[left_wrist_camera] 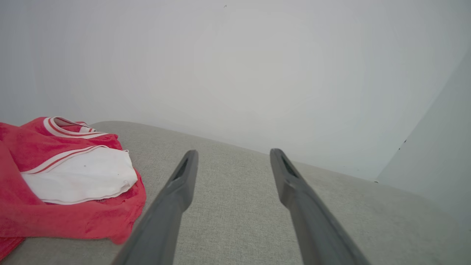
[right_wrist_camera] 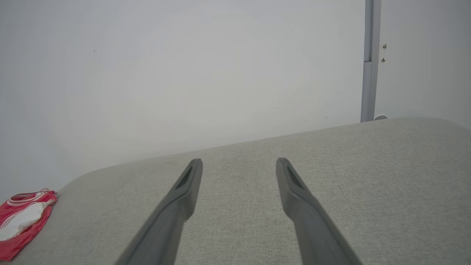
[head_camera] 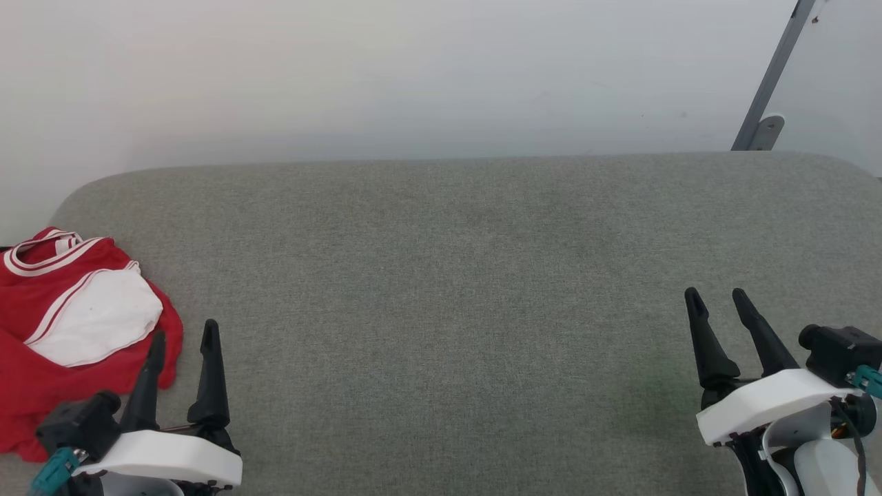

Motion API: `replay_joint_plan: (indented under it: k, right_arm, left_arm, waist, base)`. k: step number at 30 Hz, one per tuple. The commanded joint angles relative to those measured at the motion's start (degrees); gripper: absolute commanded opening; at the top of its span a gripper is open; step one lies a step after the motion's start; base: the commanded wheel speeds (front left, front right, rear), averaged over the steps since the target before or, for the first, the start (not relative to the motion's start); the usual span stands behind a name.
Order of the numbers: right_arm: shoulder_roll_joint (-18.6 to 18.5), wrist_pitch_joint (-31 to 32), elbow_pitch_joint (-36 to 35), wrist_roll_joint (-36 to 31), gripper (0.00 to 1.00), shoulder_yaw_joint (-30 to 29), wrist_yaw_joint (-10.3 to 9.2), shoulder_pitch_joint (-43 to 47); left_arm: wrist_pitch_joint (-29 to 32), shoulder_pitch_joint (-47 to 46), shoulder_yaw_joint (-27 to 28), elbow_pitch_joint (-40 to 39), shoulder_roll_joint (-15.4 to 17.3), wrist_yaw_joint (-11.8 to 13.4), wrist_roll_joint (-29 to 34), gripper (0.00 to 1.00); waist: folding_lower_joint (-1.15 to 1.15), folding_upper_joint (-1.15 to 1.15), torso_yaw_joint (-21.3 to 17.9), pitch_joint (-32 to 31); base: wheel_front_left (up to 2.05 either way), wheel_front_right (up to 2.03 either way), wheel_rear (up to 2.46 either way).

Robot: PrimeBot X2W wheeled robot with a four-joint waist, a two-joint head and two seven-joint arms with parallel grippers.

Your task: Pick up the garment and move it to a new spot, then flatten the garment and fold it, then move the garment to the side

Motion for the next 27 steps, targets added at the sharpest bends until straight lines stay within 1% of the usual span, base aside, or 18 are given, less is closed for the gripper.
replay_joint_plan:
  k: [1,27]
  right_arm:
    - [-0.3,-0.6,-0.2,-1.1,1.0,0.1,0.11,-1.1]
    - [-0.9,-3.2,-0.3,-11.9,1.0,0.2,0.11,-0.8]
  left_arm:
    - [-0.6,0.5,-0.1,-0.6,0.3,-0.3,1.2,1.0]
    - [-3.4,1.7,-0.7,-1.3,1.6,-0.9,10.9,1.0]
  waist:
    - [0.0,0.0,0.0,0.0]
    - [0.0,0.0,-0.4,-0.3]
  base:
    - [0.0,0.0,0.0]
    - [0.0,0.0,0.0]
